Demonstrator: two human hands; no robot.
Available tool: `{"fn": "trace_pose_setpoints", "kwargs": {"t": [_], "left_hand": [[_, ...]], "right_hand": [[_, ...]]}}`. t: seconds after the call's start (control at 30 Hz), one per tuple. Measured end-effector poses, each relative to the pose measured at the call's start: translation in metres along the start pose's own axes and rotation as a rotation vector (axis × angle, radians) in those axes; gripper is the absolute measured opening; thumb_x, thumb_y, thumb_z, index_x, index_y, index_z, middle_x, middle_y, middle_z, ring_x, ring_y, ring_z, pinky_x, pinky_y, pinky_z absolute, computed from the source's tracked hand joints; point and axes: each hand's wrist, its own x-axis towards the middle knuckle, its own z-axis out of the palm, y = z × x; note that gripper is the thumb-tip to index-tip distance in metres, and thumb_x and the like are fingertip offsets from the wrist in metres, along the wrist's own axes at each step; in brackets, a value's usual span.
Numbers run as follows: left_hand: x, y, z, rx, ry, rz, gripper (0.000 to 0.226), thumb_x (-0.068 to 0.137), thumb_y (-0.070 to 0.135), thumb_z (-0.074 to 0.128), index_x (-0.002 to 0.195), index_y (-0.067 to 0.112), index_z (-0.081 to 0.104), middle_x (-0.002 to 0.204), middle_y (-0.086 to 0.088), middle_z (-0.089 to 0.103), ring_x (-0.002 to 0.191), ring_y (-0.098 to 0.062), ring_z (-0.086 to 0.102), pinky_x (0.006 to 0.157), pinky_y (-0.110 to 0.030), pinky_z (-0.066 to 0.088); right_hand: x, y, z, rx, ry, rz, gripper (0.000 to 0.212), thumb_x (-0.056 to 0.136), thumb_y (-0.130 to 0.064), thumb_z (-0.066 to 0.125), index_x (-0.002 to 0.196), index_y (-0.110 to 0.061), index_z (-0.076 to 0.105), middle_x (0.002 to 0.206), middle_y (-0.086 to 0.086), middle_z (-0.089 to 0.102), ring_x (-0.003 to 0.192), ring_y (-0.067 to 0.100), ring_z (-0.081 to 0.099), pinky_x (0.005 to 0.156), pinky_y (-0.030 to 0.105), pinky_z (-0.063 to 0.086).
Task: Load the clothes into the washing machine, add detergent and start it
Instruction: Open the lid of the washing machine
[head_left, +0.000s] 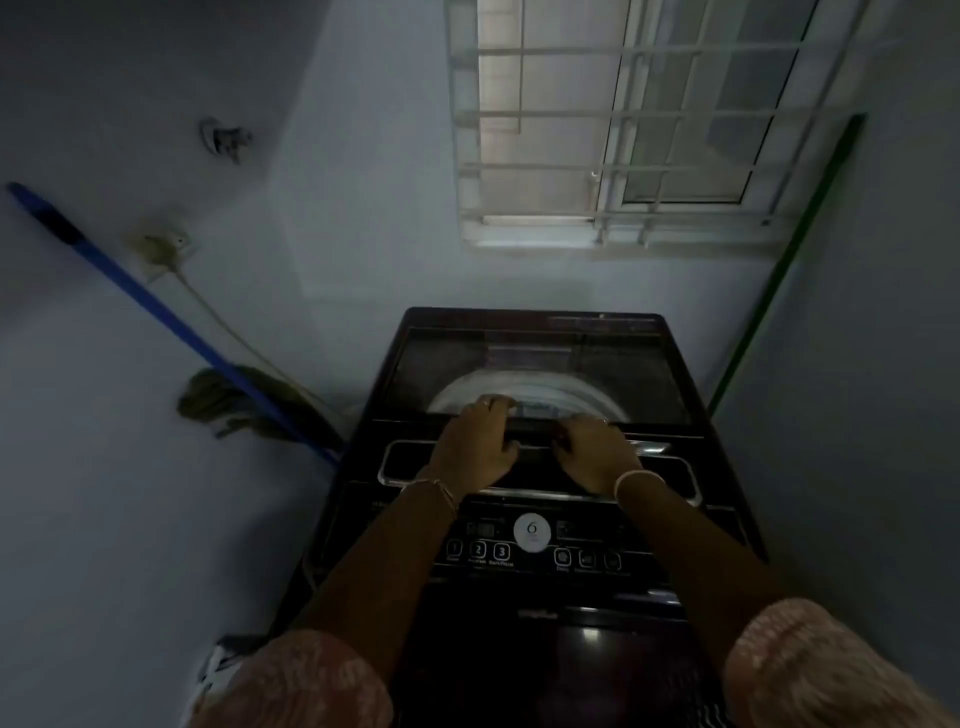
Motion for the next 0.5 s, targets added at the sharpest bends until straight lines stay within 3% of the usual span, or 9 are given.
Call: {"fn": "trace_pose_setpoints", "kwargs": {"t": [0.13,0.33,0.5], "left_hand": [[-0.017,-0.001,0.018,0.077,-0.067,-0.022,0.055,0.086,0.042,0.058,0.132,0.013,0.046,0.130,-0.008,0.053,0.118,-0.026,0.052,0.095,-0.042,0.046],[-0.038,-0.006,0.034,0.227,-0.144,0.001,0.080,0.087,0.070,0.038,0.146,0.016,0.031,0.155,-0.005,0.028,0.144,-0.023,0.020,0.119,-0.043,0.013],[-0.046,-0.013,0.042,0.264,-0.113,0.062,0.091,0.082,0.076,0.021,0.148,0.014,0.026,0.159,-0.005,0.019,0.148,-0.022,0.012,0.120,-0.044,0.008]], "right_hand": [[-0.006,0.004,0.020,-0.028,0.002,0.027,0.032,0.092,-0.029,0.048,0.119,-0.013,0.055,0.121,0.012,0.057,0.111,0.032,0.056,0.092,0.039,0.045],[-0.006,0.007,0.045,-0.114,0.107,0.025,0.032,0.097,-0.032,0.037,0.118,-0.014,0.054,0.120,0.010,0.059,0.110,0.029,0.055,0.093,0.039,0.040],[0.002,0.009,0.045,-0.108,0.091,0.038,0.033,0.098,-0.036,0.034,0.112,-0.016,0.055,0.117,0.008,0.061,0.111,0.027,0.054,0.094,0.040,0.038]]}}
